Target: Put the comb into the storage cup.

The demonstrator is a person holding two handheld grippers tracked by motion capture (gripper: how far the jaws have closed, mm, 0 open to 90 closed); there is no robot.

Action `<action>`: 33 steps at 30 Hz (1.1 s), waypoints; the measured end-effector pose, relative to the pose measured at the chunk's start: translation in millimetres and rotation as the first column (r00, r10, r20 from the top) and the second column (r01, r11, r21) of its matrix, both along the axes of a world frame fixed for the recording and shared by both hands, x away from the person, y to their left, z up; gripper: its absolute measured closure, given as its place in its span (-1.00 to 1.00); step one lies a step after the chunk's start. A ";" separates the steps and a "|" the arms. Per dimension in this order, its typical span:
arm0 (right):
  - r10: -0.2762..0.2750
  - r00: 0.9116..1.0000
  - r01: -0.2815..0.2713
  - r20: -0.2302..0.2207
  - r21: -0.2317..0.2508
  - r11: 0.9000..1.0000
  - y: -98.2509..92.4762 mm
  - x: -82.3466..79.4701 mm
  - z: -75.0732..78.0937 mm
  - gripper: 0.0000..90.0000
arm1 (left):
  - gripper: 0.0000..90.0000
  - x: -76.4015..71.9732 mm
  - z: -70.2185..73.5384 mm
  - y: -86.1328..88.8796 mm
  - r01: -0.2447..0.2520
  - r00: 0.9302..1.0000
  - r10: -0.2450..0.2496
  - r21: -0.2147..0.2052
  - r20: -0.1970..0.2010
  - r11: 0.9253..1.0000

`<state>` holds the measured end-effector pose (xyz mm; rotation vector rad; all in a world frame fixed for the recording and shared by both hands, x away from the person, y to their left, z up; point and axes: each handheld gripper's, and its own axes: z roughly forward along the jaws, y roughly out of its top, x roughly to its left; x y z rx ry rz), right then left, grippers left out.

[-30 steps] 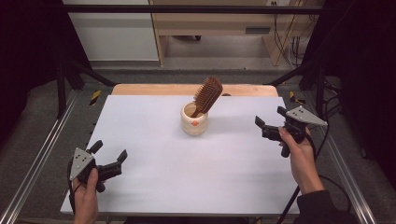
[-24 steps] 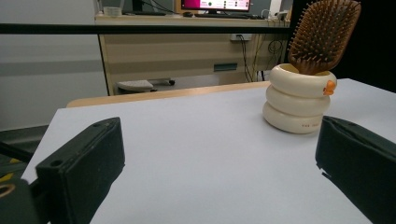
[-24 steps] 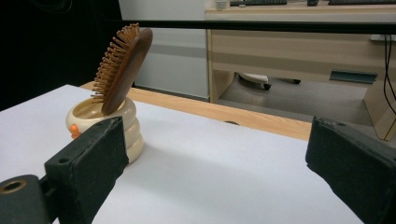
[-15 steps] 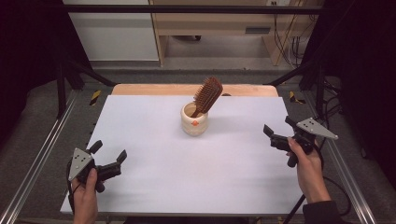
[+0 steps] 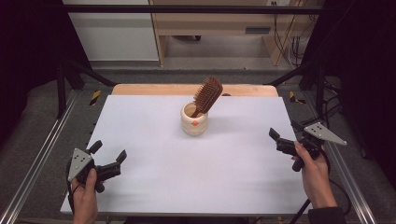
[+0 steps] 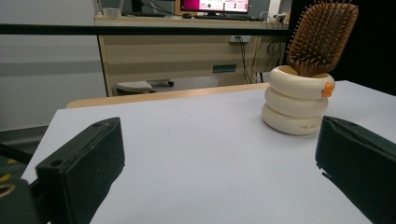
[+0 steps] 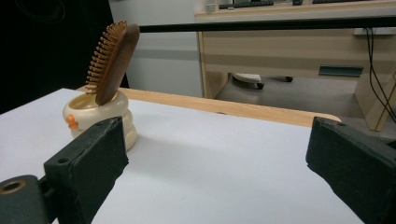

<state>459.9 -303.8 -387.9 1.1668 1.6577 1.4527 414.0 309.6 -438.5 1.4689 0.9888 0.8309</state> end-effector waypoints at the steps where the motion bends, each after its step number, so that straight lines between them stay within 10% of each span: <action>1: -0.001 1.000 0.001 0.000 -0.006 1.000 -0.6 -1.3 0.4 -0.88 | -0.96 -0.1 0.1 0.1 0.000 1.000 0.000 0.000 0.000 1.000; 18: 0.021 1.000 -0.021 0.011 -0.002 1.000 -0.9 -23.6 -8.7 -0.93 | -0.96 -10.8 8.2 2.9 0.011 1.000 -0.010 -0.038 0.014 0.999; 33: 0.035 0.999 -0.035 0.036 -0.010 0.999 7.1 -38.2 -26.8 -0.93 | -0.97 -20.8 6.3 9.0 0.023 0.999 -0.023 0.010 0.024 1.000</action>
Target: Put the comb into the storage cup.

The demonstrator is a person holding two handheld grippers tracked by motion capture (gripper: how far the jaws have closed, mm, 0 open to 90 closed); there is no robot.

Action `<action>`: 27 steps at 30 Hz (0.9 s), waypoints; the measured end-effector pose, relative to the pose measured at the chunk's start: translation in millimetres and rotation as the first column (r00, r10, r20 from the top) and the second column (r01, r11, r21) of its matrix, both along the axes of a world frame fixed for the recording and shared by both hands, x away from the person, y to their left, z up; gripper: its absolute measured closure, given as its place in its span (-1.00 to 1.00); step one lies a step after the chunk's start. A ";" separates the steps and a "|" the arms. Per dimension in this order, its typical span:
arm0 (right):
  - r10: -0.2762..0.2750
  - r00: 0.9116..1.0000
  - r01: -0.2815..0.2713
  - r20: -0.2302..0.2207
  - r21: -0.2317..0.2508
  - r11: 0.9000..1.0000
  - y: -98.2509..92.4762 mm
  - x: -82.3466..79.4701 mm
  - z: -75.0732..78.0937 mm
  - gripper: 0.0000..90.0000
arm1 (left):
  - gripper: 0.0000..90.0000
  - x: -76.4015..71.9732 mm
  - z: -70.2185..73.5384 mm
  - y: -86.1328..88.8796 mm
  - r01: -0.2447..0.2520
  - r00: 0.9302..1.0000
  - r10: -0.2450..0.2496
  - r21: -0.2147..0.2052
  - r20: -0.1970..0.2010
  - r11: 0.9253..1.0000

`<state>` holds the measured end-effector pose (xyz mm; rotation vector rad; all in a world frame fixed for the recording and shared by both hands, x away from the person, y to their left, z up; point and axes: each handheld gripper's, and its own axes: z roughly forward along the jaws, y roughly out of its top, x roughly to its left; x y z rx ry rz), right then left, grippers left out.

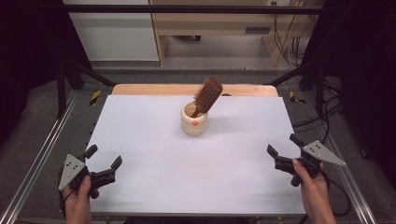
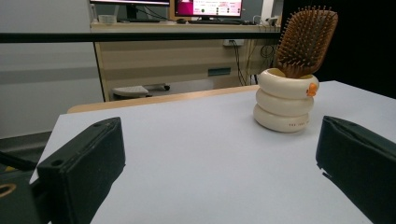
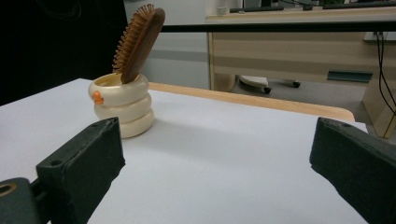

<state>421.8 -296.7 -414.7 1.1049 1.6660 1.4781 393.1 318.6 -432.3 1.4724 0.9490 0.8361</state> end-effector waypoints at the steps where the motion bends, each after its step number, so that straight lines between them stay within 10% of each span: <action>1: 0.000 1.000 0.000 0.005 0.003 1.000 0.7 -0.8 -1.2 -0.93 | -0.97 -0.2 0.1 0.3 -0.003 1.000 0.003 -0.002 0.003 1.000; 27: 0.029 0.999 -0.030 -0.019 -0.016 0.999 12.2 -5.4 -31.5 -0.92 | -0.97 0.8 -0.7 0.9 -0.002 1.000 0.002 0.014 0.010 1.000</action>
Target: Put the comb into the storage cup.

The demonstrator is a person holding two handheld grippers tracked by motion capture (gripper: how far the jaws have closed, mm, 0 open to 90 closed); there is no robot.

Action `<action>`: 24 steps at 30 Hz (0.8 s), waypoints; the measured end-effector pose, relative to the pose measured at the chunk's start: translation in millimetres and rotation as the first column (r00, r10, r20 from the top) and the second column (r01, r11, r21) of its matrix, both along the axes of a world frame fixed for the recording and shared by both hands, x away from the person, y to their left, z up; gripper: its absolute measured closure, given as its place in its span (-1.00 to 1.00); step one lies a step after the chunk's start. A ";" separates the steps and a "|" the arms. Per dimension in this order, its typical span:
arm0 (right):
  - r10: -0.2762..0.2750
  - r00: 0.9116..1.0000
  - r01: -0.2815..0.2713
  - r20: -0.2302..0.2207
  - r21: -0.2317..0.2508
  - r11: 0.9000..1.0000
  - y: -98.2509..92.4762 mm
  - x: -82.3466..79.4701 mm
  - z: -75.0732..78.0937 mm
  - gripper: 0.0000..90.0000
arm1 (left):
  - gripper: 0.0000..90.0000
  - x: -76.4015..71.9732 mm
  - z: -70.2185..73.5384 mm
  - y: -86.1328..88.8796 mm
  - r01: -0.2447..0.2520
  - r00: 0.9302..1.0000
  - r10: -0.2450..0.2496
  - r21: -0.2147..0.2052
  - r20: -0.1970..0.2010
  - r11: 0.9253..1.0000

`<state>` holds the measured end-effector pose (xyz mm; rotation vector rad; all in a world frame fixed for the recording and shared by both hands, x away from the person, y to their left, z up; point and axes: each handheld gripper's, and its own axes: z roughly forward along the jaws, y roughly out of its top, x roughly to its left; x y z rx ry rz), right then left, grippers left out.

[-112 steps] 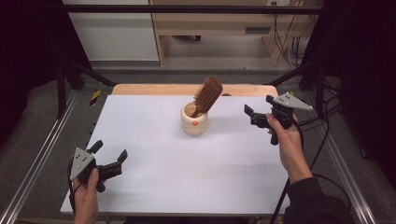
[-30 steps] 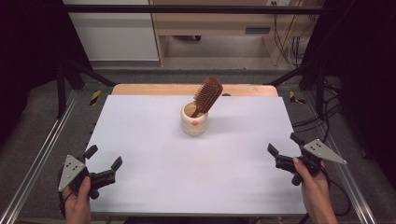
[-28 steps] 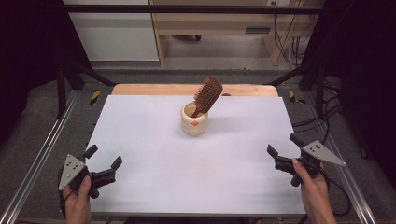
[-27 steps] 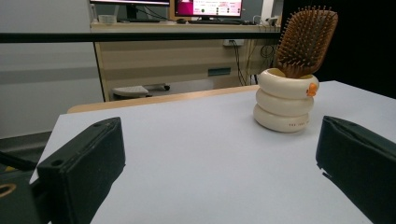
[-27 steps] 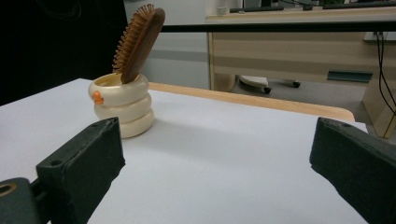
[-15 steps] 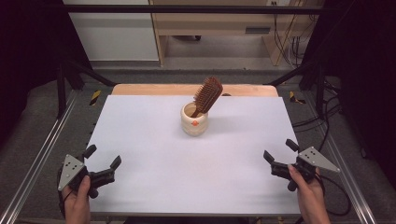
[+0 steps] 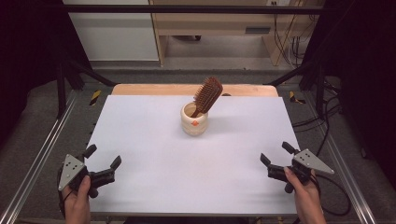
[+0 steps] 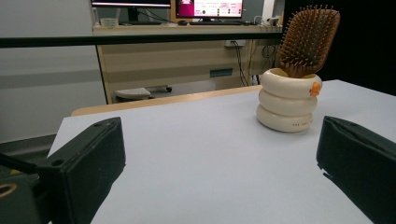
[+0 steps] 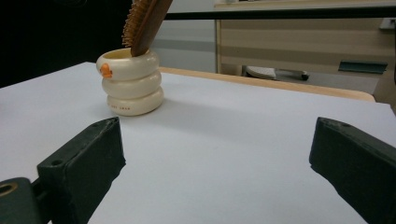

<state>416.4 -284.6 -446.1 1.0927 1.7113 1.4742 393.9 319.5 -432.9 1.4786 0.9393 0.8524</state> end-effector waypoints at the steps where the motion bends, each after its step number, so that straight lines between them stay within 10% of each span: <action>1: 0.008 1.000 -0.008 -0.004 -0.003 1.000 1.9 0.5 -2.0 -0.92 | -0.97 0.1 0.0 -0.1 0.000 1.000 0.000 0.000 0.000 1.000; 24: 0.089 0.994 -0.092 -0.060 -0.055 0.994 21.4 6.9 -18.8 -0.92 | -0.97 0.1 -0.2 -5.6 0.013 1.000 -0.013 0.030 0.005 0.999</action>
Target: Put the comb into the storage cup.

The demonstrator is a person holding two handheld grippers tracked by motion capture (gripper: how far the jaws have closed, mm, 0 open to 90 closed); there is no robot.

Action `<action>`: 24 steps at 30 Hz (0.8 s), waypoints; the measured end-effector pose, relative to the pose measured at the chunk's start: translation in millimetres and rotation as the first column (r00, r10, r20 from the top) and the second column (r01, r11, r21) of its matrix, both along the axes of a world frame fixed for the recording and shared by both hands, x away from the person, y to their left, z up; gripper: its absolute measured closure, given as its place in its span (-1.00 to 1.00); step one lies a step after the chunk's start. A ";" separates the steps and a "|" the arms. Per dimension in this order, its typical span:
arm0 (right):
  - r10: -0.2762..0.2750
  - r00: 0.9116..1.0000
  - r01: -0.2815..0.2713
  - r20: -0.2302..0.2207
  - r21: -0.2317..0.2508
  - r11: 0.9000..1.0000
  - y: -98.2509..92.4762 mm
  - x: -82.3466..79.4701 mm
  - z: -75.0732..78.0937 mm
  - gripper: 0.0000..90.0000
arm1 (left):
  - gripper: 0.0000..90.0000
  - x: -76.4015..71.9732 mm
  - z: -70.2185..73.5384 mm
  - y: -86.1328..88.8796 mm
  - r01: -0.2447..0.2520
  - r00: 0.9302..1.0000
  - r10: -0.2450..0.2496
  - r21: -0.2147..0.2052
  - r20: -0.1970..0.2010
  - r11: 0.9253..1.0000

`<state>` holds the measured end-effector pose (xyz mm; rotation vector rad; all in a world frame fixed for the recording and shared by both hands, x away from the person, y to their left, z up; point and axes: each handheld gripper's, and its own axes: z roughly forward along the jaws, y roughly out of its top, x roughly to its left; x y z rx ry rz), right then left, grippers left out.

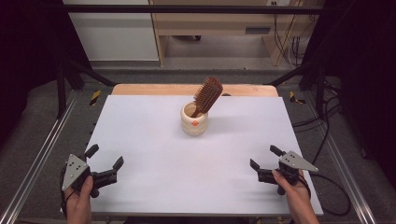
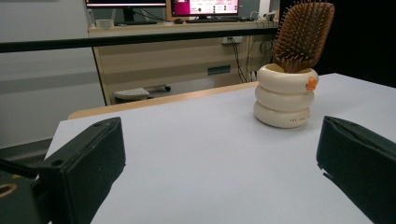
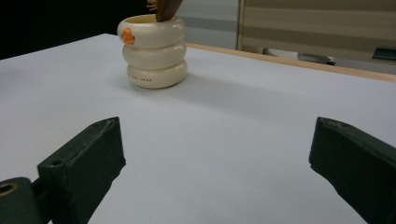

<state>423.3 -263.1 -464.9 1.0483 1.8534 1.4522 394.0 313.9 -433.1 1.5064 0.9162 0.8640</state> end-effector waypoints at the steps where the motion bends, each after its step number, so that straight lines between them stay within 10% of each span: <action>1: 0.000 1.000 0.000 0.000 0.000 1.000 0.0 0.0 0.0 -0.92 | -0.97 -0.1 0.0 -0.2 0.002 1.000 -0.002 0.001 0.000 1.000; 24: 0.069 0.998 -0.069 -0.015 -0.001 0.998 26.6 12.6 -3.2 -0.92 | -0.97 1.3 -0.7 -2.3 0.022 1.000 -0.022 0.004 -0.006 1.000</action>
